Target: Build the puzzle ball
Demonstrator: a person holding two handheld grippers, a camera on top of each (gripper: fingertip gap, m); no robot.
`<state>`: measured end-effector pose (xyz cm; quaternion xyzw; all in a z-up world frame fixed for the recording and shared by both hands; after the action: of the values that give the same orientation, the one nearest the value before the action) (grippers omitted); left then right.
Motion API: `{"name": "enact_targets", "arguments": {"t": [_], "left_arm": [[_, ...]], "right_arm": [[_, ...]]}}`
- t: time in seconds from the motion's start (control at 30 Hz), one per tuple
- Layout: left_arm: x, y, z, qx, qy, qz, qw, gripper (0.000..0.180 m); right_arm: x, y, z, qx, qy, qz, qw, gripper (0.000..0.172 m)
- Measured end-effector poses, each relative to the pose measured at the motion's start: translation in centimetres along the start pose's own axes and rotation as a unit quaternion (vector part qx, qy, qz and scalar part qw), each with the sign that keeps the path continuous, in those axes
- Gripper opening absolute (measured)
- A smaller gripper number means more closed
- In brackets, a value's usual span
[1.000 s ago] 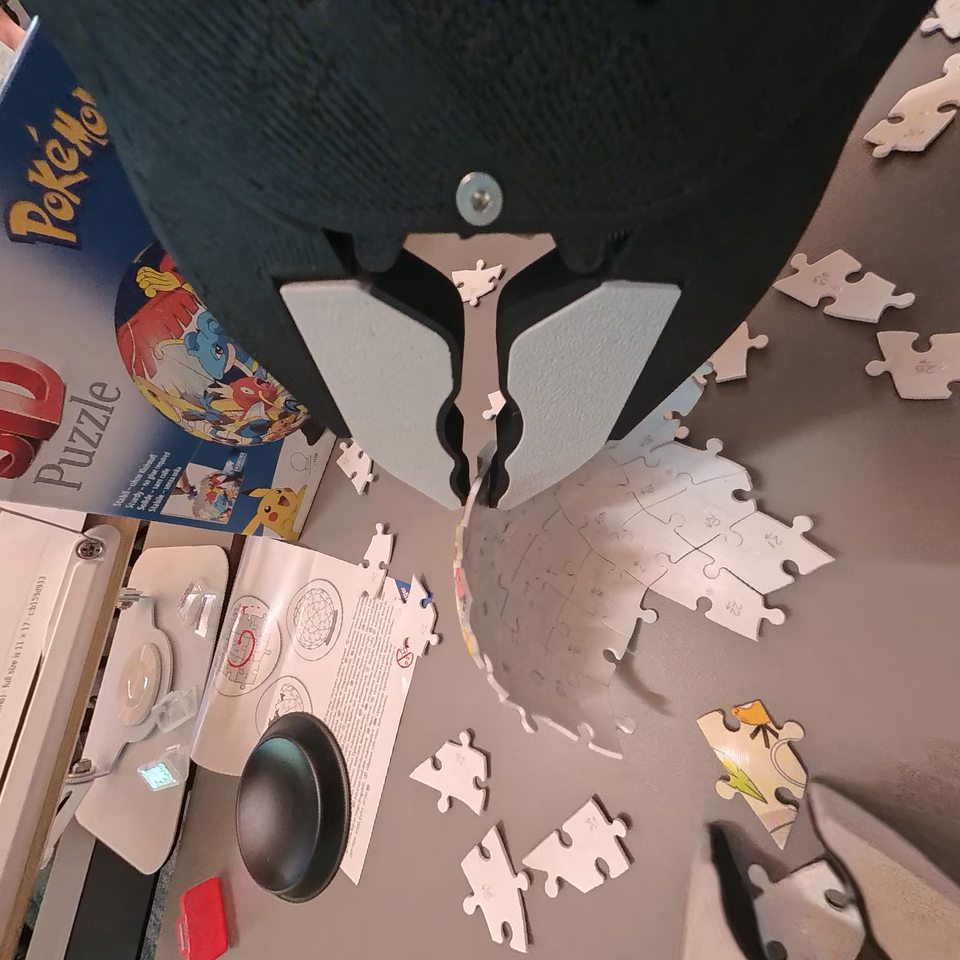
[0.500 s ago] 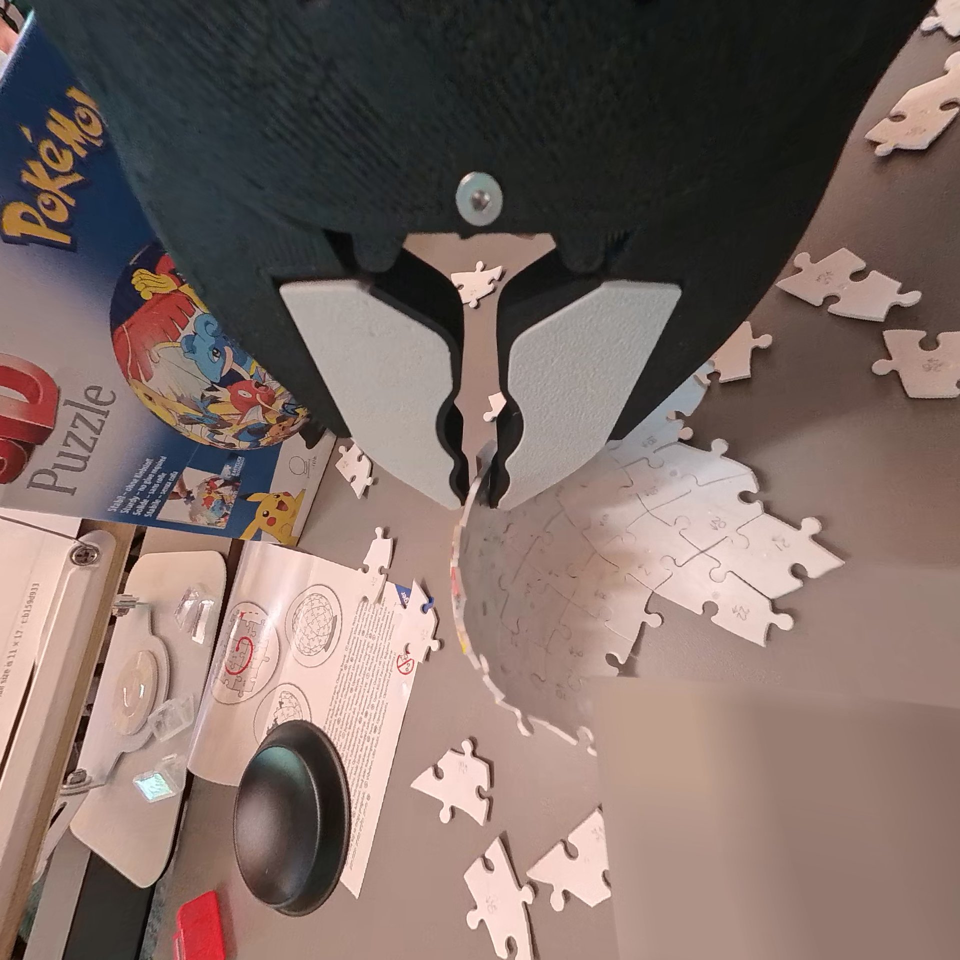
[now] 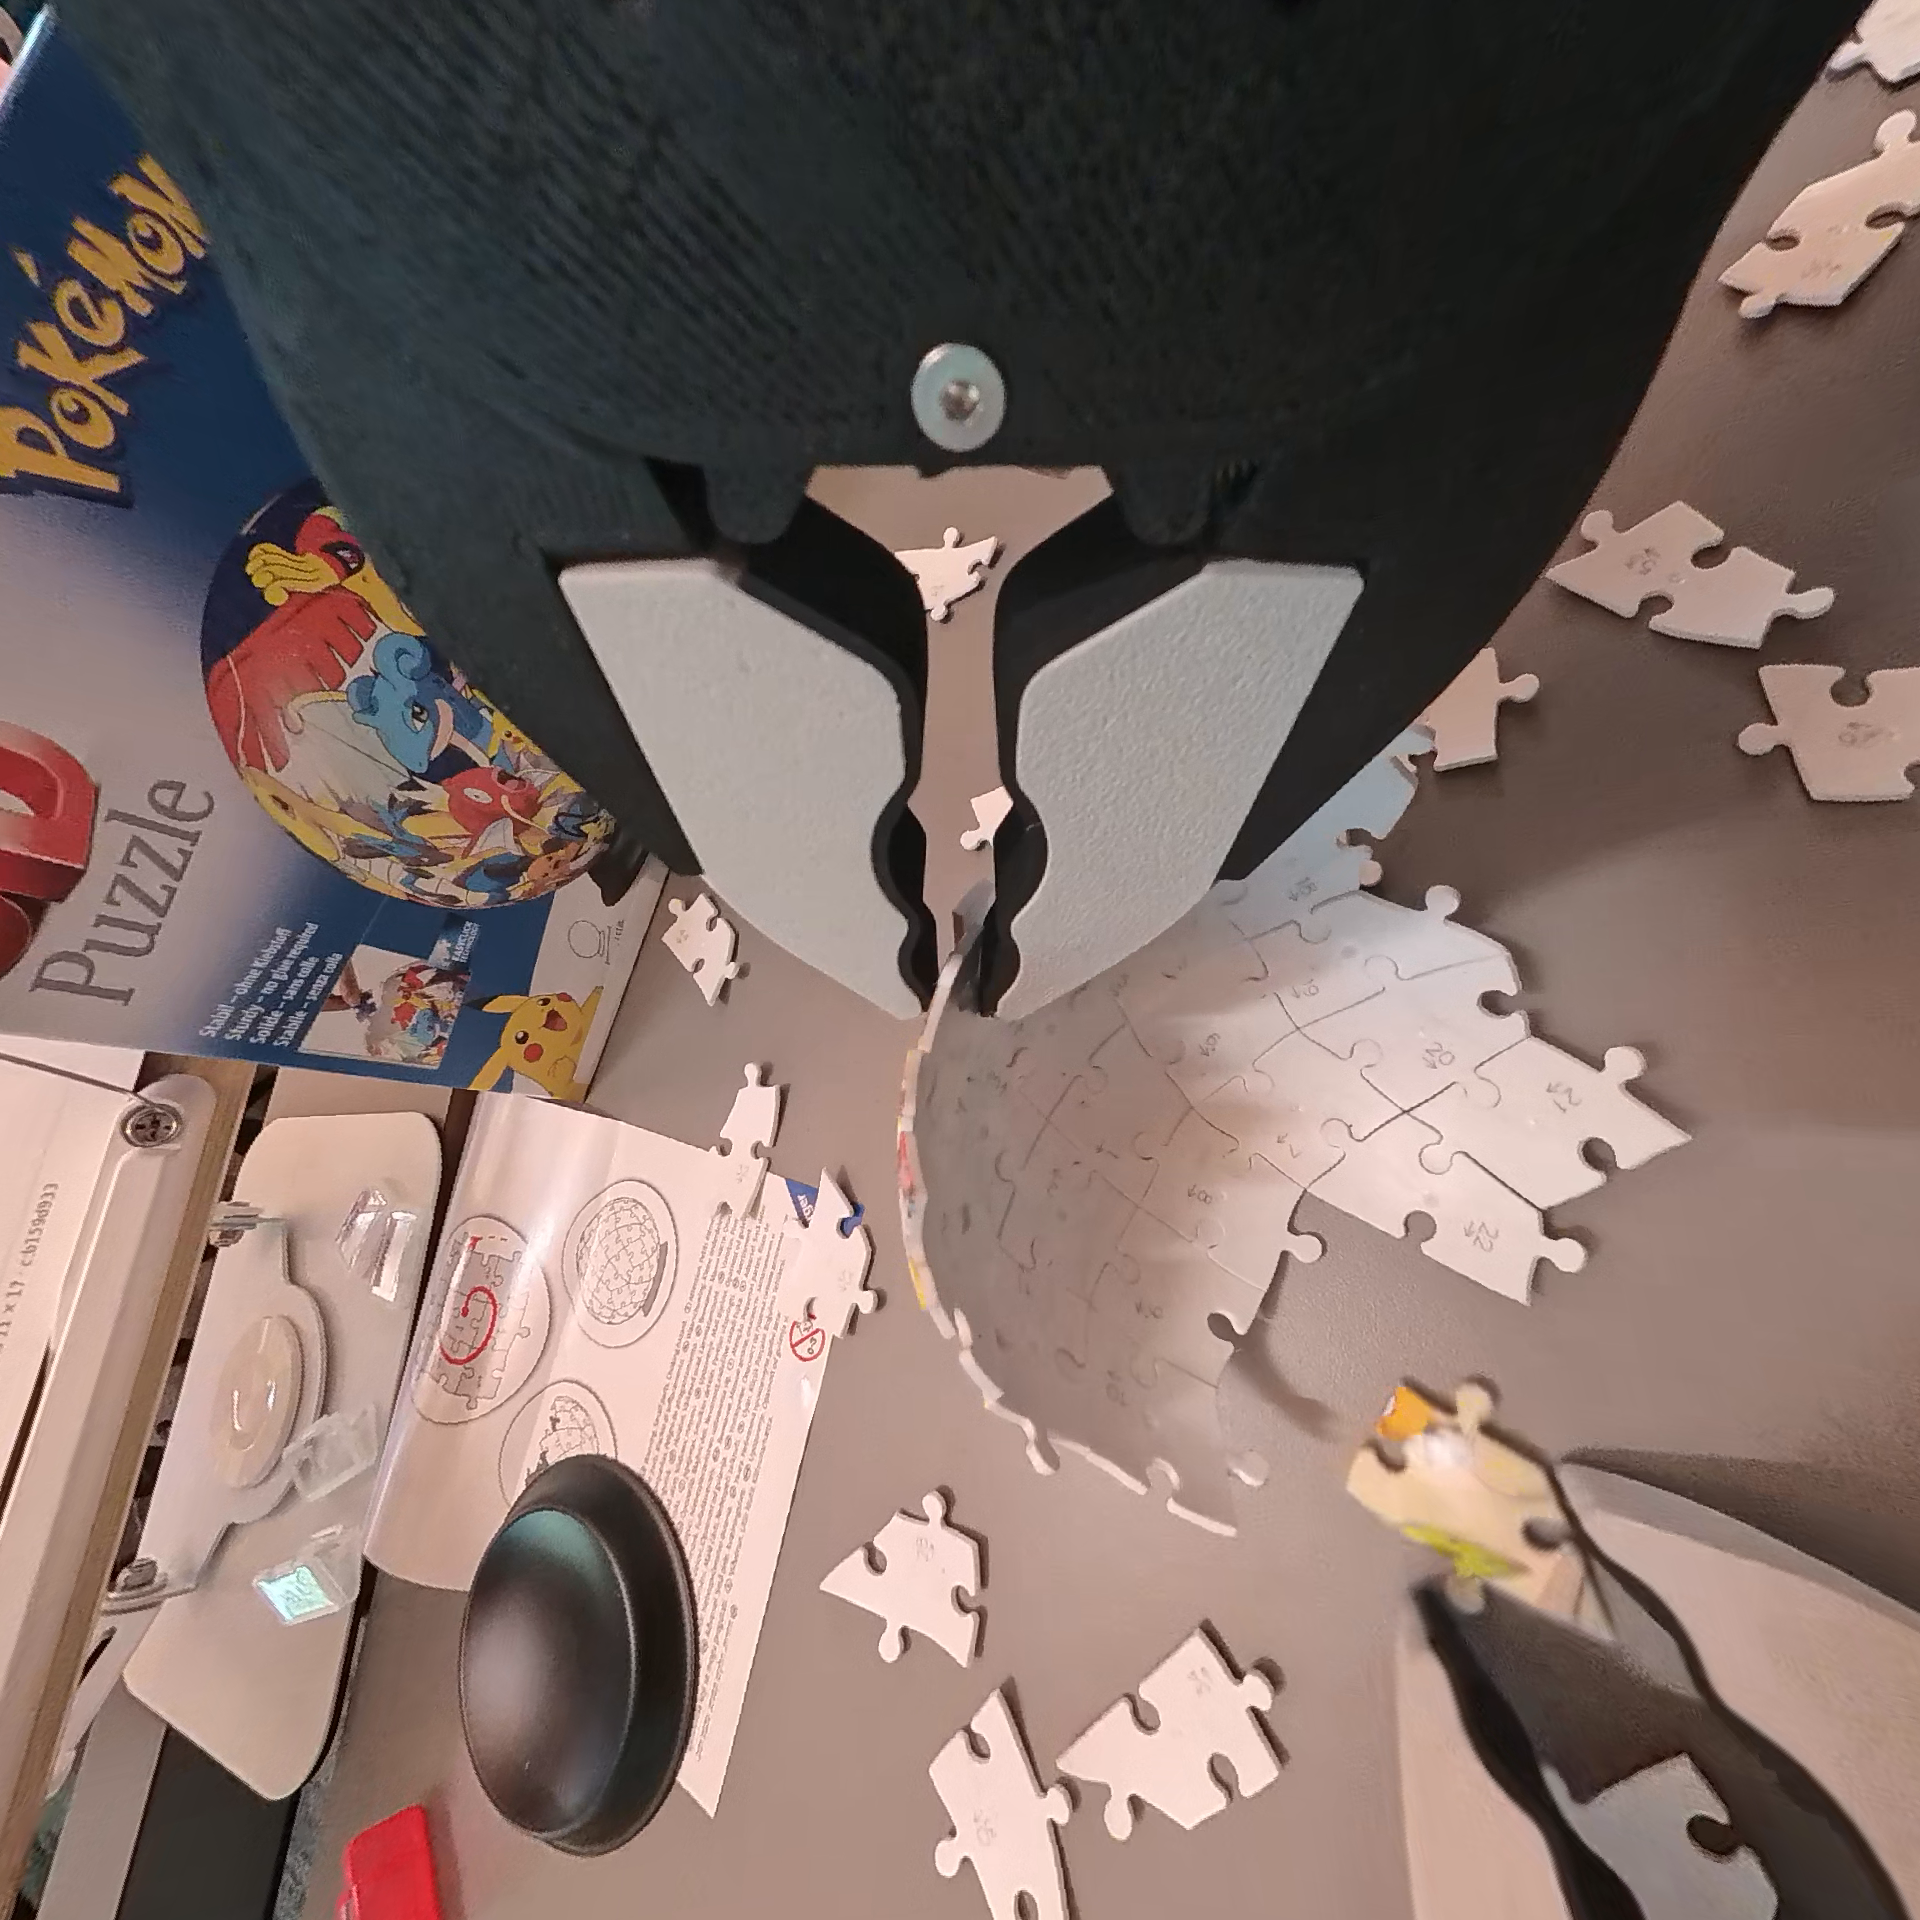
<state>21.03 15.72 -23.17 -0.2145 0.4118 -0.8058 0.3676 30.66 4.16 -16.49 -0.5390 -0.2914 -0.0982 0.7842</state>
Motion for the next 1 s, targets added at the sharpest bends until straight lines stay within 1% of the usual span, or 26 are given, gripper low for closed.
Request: {"name": "enact_targets", "arguments": {"t": [0.07,0.23,0.3,0.33,0.37,0.4,0.43,0.47,0.5,0.53,0.57,0.63,0.67,0.8,0.83,0.9,0.93,0.97,1.0], "left_arm": [[-0.1,0.0,0.0,-0.004,-0.025,-0.015,1.000,0.025],[-0.3,0.0,0.0,-0.002,-0.029,-0.020,0.999,0.024],[-0.4,-0.1,-0.2,0.021,-0.068,-0.039,0.997,0.024],[-0.4,-0.3,-0.2,0.038,-0.102,-0.066,0.992,0.024],[-0.3,-0.5,-0.3,0.062,-0.146,-0.108,0.981,0.024],[-0.1,-0.8,-0.2,0.091,-0.201,-0.162,0.962,0.024],[0.0,-1.1,-0.1,0.117,-0.263,-0.220,0.932,0.024],[-0.1,-1.4,-0.2,0.131,-0.323,-0.273,0.897,0.025],[-0.3,-1.5,-0.4,0.138,-0.371,-0.313,0.864,0.025],[-0.7,-1.6,-0.7,0.143,-0.405,-0.337,0.838,0.025],[-1.0,-1.5,-1.1,0.143,-0.432,-0.350,0.819,0.025],[-1.7,-1.5,-1.6,0.148,-0.473,-0.365,0.788,0.025],[-1.9,-1.5,-1.7,0.148,-0.482,-0.365,0.783,0.025],[-2.3,-1.7,-1.8,0.134,-0.477,-0.338,0.800,0.025],[-2.2,-1.7,-1.7,0.131,-0.478,-0.346,0.796,0.025],[-1.9,-1.6,-1.6,0.128,-0.493,-0.370,0.776,0.023],[-1.8,-1.6,-1.5,0.131,-0.497,-0.383,0.768,0.016],[-1.6,-1.6,-1.5,0.132,-0.496,-0.392,0.763,0.011],[-1.5,-1.4,-1.6,0.122,-0.487,-0.386,0.774,0.012]], "right_arm": [[0.0,0.0,0.0,0.000,0.000,0.000,1.000,0.008],[0.0,0.0,0.0,0.001,0.000,0.000,1.000,0.008],[0.0,0.0,0.0,0.000,0.000,0.000,1.000,0.008],[0.0,0.0,0.0,0.000,0.000,0.000,1.000,0.008],[0.0,0.0,0.0,0.000,0.000,0.001,1.000,0.008],[0.0,0.0,0.0,0.000,0.000,0.001,1.000,0.008],[0.0,0.0,0.0,-0.001,0.000,0.000,1.000,0.008],[0.0,0.0,0.0,-0.002,-0.001,0.000,1.000,0.008],[0.0,0.0,0.0,-0.002,-0.002,-0.001,1.000,0.008],[0.0,0.0,0.1,-0.002,-0.002,-0.001,1.000,0.008],[0.0,0.0,0.1,-0.003,-0.003,-0.002,1.000,0.008],[0.0,0.0,0.1,-0.003,-0.003,-0.002,1.000,0.008],[0.0,0.0,0.1,-0.003,-0.004,-0.002,1.000,0.008],[0.0,0.0,0.1,-0.005,-0.004,-0.002,1.000,0.008],[0.0,0.0,0.1,-0.005,-0.005,-0.002,1.000,0.008],[0.0,0.0,0.1,-0.006,-0.004,-0.002,1.000,0.008],[0.0,0.0,0.1,-0.005,-0.004,-0.002,1.000,0.008],[0.0,-0.1,0.1,-0.004,-0.004,-0.001,1.000,0.008],[0.0,-0.1,0.0,-0.005,-0.003,-0.001,1.000,0.008]]}}
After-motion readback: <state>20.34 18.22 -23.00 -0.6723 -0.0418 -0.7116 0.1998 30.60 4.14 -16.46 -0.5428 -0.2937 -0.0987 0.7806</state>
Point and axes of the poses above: each gripper's, where its closed fingertips meet, y out along the fingers, z out of its top, x = y × z across the jaws, the point moved 7 cm from there along -y, back along the fingers, and after that the axes turned 6 degrees about -z, right-handed, at the moved point
